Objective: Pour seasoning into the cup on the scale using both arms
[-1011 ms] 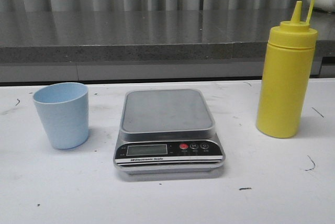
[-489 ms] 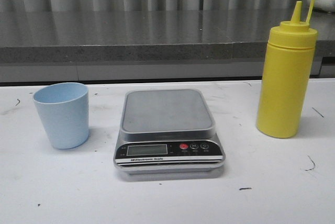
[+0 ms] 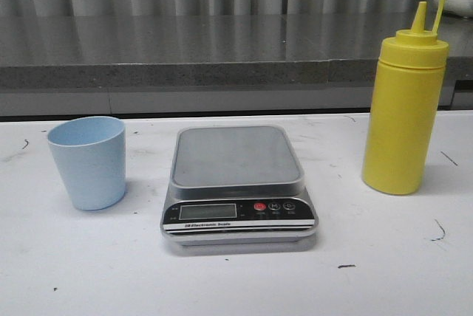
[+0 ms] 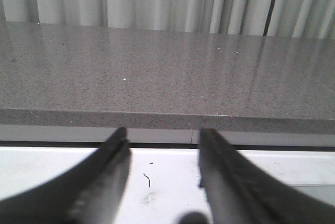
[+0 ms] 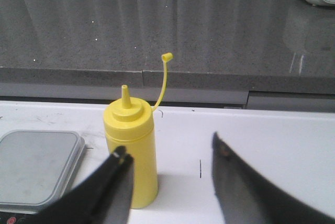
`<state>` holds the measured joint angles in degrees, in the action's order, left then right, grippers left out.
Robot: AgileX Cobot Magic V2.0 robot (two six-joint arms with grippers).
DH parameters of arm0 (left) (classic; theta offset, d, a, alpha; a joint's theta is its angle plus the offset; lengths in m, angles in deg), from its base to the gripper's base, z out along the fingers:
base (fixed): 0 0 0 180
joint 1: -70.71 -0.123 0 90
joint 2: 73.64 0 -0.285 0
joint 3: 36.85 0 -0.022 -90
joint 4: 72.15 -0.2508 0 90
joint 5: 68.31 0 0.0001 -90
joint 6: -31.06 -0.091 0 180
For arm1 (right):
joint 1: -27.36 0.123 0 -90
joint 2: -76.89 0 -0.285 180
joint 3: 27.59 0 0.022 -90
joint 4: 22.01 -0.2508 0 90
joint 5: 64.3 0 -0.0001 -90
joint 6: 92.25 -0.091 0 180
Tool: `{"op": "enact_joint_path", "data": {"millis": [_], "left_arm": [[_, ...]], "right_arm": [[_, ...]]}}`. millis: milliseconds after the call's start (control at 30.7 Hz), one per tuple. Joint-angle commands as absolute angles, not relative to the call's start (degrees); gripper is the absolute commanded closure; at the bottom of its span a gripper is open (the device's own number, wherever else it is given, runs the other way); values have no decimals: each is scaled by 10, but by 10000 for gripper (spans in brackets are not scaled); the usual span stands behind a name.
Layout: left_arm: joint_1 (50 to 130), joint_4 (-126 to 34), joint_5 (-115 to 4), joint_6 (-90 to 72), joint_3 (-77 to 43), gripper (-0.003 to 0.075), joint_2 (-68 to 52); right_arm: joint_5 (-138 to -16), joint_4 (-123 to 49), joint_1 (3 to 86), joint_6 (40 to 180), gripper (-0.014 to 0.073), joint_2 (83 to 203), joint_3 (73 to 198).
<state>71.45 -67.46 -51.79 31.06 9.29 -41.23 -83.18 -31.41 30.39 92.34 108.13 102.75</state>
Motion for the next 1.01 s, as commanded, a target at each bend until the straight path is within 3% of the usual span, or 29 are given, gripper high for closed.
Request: {"op": "enact_joint_path", "data": {"millis": [0, 33, 228, 685, 978], "left_arm": [[713, -668, -567, 314, 79, 34, -406], [713, -667, -567, 314, 79, 15, -406], [717, -671, -568, 283, 61, 95, -375], [942, -695, -385, 254, -153, 104, 8], [990, -715, -255, 254, -292, 108, 198]], "right_arm": [[-787, -315, 301, 928, 15, 1089, 1048], [-787, -315, 301, 928, -1, 1089, 1048], [-787, -315, 301, 928, -5, 1089, 1048], [-787, -315, 301, 928, -5, 1089, 1048], [-787, -315, 301, 928, -5, 1089, 1048]]}}
